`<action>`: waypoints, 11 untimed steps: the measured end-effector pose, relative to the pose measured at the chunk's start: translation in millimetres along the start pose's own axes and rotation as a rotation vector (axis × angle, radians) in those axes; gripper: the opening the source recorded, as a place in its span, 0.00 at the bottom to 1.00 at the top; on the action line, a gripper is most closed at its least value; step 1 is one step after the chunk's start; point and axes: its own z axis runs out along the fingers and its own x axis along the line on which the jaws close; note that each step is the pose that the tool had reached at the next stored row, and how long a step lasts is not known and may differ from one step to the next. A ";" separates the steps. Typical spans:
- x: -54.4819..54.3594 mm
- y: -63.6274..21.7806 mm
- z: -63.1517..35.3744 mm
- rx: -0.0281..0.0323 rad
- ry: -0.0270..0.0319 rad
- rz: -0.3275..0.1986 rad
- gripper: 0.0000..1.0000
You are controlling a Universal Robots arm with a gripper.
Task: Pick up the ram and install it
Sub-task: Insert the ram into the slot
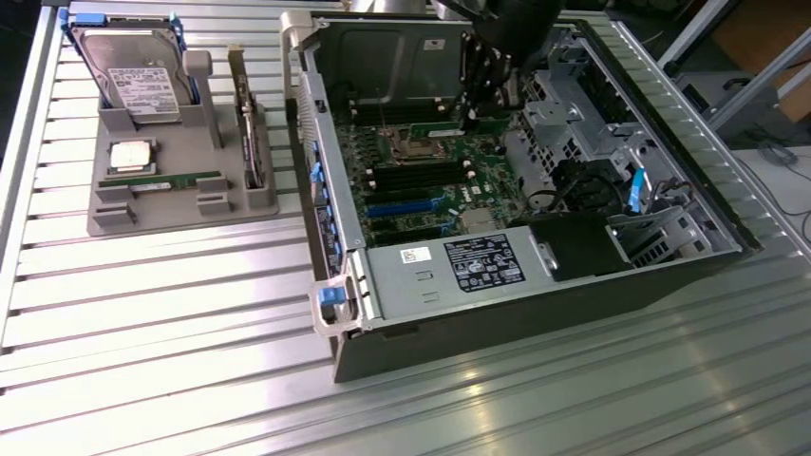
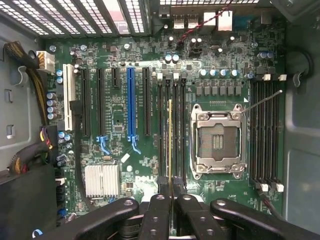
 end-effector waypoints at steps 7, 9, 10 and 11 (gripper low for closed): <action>0.0 -0.1 4.2 0.0001 0.0000 0.000 0.12; -0.1 -0.1 5.4 0.0001 -0.0001 0.000 0.12; -0.1 -0.2 5.9 0.0001 -0.0001 0.000 0.12; -0.1 -0.2 6.9 0.0001 -0.0001 0.000 0.12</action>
